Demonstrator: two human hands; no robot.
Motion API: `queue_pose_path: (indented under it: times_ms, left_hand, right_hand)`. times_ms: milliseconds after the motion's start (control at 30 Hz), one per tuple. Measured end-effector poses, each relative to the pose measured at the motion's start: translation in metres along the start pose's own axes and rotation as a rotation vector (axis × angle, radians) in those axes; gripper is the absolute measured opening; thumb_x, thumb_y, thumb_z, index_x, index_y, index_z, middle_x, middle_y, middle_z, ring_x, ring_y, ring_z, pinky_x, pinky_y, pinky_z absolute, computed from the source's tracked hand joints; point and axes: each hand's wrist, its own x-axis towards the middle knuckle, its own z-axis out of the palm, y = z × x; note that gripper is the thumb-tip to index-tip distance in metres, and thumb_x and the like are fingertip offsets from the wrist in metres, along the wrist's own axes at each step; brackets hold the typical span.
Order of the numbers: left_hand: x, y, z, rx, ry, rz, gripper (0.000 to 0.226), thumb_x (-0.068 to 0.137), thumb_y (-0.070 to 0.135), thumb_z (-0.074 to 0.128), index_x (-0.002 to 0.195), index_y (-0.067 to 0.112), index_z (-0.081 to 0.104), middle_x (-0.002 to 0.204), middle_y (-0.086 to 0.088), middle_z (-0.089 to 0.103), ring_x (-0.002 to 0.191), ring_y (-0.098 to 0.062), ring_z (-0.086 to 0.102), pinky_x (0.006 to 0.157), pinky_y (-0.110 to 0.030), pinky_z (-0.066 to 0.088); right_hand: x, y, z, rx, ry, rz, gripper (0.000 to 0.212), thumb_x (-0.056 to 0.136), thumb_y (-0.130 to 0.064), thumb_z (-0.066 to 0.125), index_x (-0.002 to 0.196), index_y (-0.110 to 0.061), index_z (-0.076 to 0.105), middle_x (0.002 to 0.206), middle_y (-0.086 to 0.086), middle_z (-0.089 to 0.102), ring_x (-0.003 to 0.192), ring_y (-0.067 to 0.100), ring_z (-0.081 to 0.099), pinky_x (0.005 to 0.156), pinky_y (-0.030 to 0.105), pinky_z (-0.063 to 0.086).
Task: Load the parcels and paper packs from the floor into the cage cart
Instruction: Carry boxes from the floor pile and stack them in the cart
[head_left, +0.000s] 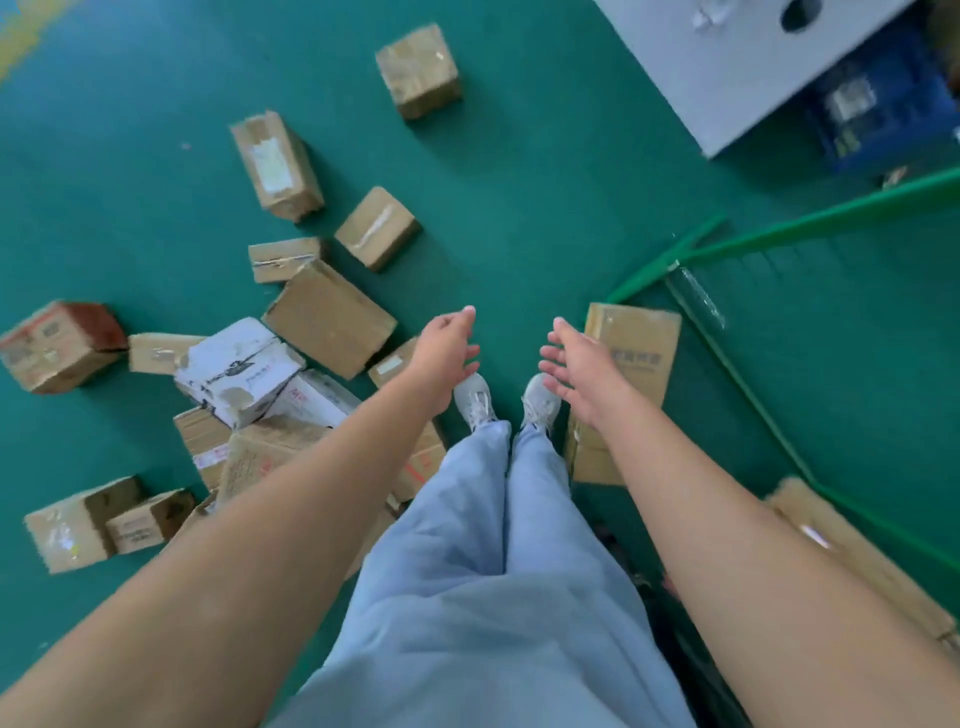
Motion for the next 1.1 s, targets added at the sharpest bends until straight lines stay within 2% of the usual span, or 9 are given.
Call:
queue_pose_path:
  times_ms: [100,267,467,567,667,800,867,933,1100]
  left_hand:
    - [0.033,-0.014,0.042,0.144,-0.08,-0.012,0.027,0.106,0.044,0.052,0.121,0.022,0.051,0.119,0.002,0.057,0.104,-0.016,0.061,0.092,-0.035,0.053]
    - [0.089,-0.059,0.111,0.34,-0.148,-0.058,0.038,0.105,0.042,0.053,0.135,0.018,0.051,0.13,0.0,0.058,0.108,-0.016,0.062,0.085,-0.033,0.053]
    - [0.159,-0.128,0.179,0.435,-0.21,-0.094,0.032,0.106,0.039,0.053,0.131,0.021,0.052,0.126,0.001,0.06,0.115,-0.018,0.063,0.088,-0.033,0.054]
    - [0.204,-0.168,0.212,0.475,-0.206,-0.112,0.035,0.106,0.039,0.053,0.135,0.02,0.052,0.127,0.001,0.06,0.115,-0.02,0.062,0.088,-0.033,0.053]
    - [0.249,-0.21,0.246,0.543,-0.224,-0.137,0.038,0.107,0.039,0.051,0.139,0.019,0.05,0.132,0.0,0.059,0.12,-0.021,0.061,0.091,-0.034,0.053]
    - [0.305,-0.254,0.29,0.611,-0.234,-0.15,0.033,0.107,0.038,0.052,0.134,0.021,0.052,0.133,0.0,0.059,0.118,-0.019,0.061,0.089,-0.033,0.054]
    - [0.337,-0.274,0.31,0.643,-0.23,-0.151,0.039,0.106,0.038,0.053,0.141,0.02,0.052,0.13,0.0,0.059,0.116,-0.019,0.061,0.089,-0.033,0.054]
    - [0.368,-0.292,0.326,0.671,-0.229,-0.16,0.045,0.106,0.037,0.053,0.147,0.02,0.048,0.128,-0.001,0.057,0.117,-0.019,0.06,0.09,-0.034,0.054]
    - [0.432,-0.331,0.347,0.78,-0.21,-0.161,0.054,0.102,0.046,0.057,0.148,0.018,0.047,0.129,0.0,0.055,0.12,-0.022,0.054,0.113,-0.044,0.045]
  right_hand:
    - [0.034,0.029,-0.037,0.102,0.072,0.04,0.04,0.104,-0.046,0.052,0.128,-0.015,0.059,0.121,0.004,0.066,0.107,0.019,0.065,0.08,0.03,0.054]
    - [0.09,0.097,-0.102,0.207,0.158,0.123,0.04,0.104,-0.045,0.052,0.131,-0.015,0.059,0.124,0.005,0.065,0.102,0.018,0.064,0.07,0.029,0.049]
    - [0.173,0.172,-0.163,0.225,0.222,0.164,0.023,0.103,-0.045,0.055,0.1,-0.024,0.064,0.105,0.001,0.067,0.096,0.018,0.063,0.101,0.042,0.054]
    - [0.225,0.202,-0.189,0.226,0.241,0.148,0.022,0.103,-0.046,0.055,0.102,-0.025,0.062,0.12,0.005,0.067,0.106,0.02,0.065,0.103,0.044,0.054]
    - [0.284,0.231,-0.214,0.157,0.262,0.133,0.022,0.103,-0.047,0.054,0.098,-0.027,0.061,0.115,0.003,0.067,0.113,0.027,0.065,0.103,0.049,0.053]
    - [0.36,0.261,-0.245,0.025,0.304,0.096,0.029,0.103,-0.049,0.053,0.118,-0.025,0.06,0.119,-0.001,0.064,0.111,0.023,0.061,0.101,0.046,0.051]
    - [0.395,0.272,-0.26,-0.053,0.332,0.07,0.035,0.103,-0.047,0.053,0.127,-0.023,0.058,0.127,-0.003,0.062,0.112,0.021,0.058,0.093,0.036,0.045]
    - [0.431,0.283,-0.273,-0.129,0.363,0.027,0.043,0.102,-0.047,0.054,0.137,-0.023,0.054,0.139,-0.004,0.057,0.119,0.021,0.057,0.096,0.035,0.044]
    - [0.503,0.3,-0.294,-0.277,0.465,-0.009,0.061,0.102,-0.048,0.053,0.156,-0.027,0.034,0.158,0.001,0.039,0.135,0.027,0.049,0.103,0.039,0.044]
